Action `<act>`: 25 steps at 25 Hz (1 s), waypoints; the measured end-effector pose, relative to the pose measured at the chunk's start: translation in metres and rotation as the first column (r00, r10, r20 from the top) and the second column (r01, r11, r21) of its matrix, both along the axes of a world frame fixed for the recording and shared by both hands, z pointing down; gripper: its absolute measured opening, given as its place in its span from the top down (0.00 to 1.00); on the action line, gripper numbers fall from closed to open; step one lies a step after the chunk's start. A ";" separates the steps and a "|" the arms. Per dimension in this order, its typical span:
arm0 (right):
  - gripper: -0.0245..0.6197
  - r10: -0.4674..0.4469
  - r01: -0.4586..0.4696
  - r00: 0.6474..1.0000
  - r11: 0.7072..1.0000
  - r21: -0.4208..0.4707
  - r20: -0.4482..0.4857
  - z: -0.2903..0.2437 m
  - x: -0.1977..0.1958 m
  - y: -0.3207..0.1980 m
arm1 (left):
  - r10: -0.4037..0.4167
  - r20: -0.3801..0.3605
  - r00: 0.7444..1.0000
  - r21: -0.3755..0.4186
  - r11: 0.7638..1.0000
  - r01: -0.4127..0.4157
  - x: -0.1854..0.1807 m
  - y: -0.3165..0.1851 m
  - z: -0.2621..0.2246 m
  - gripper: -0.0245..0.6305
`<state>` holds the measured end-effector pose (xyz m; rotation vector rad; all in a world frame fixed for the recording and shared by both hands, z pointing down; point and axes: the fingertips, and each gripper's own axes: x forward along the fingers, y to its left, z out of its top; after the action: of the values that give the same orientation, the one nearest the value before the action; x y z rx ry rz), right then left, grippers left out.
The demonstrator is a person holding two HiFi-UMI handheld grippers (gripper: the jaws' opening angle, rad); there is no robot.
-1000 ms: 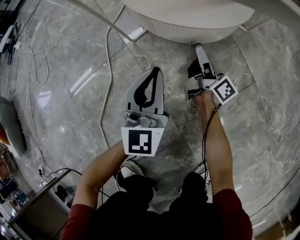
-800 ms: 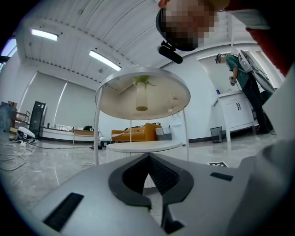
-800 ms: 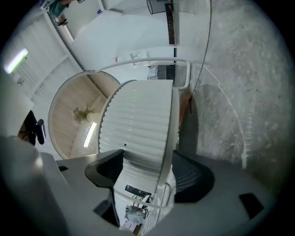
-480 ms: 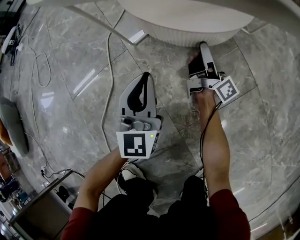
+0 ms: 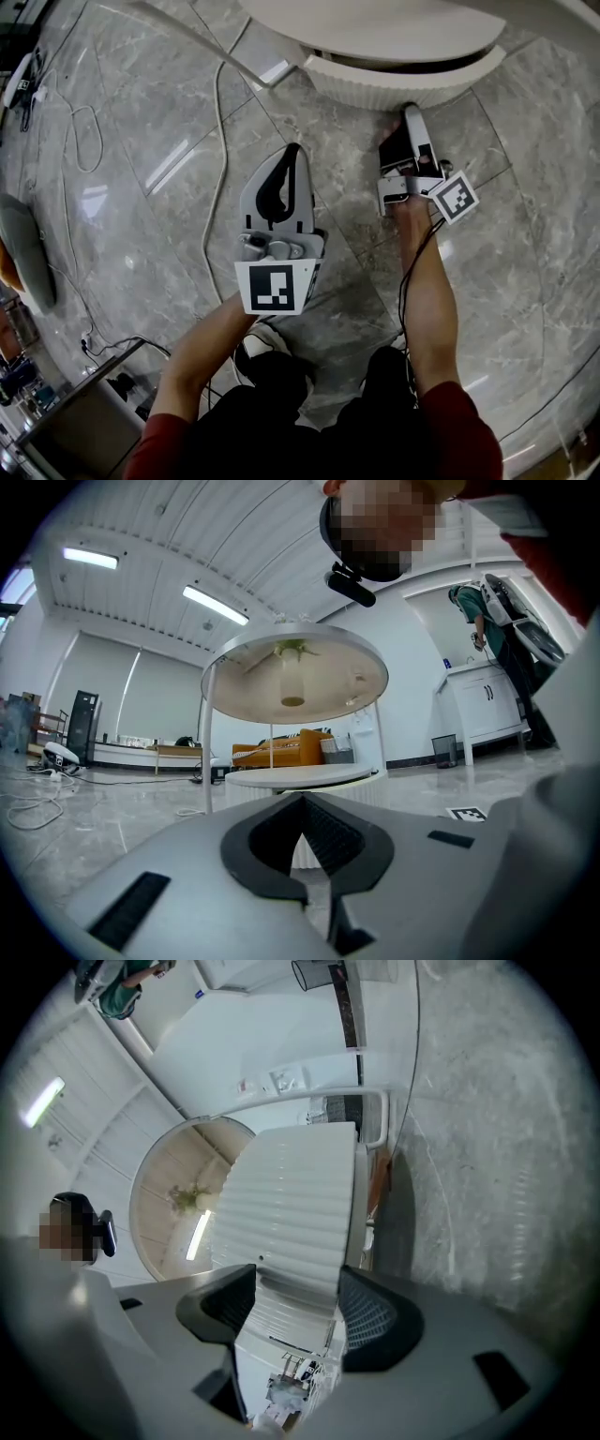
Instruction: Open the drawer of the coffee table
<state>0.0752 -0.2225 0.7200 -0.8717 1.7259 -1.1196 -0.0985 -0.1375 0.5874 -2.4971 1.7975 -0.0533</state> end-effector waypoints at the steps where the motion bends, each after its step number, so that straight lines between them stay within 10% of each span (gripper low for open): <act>1: 0.50 -0.003 0.003 1.000 1.000 0.000 -0.003 -0.001 0.001 0.008 | 0.008 0.010 1.000 0.000 1.000 -0.008 0.001 0.002 0.001 0.94; 25: 0.50 -0.067 0.063 0.995 0.996 -0.058 -0.074 -0.006 0.027 0.167 | 0.024 0.009 1.000 -0.018 1.000 -0.024 0.005 0.041 -0.004 0.94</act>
<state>0.1019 -0.0556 0.7139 -0.9081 1.8043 -1.1960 -0.0940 -0.0963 0.5836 -2.5257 1.7715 -0.0792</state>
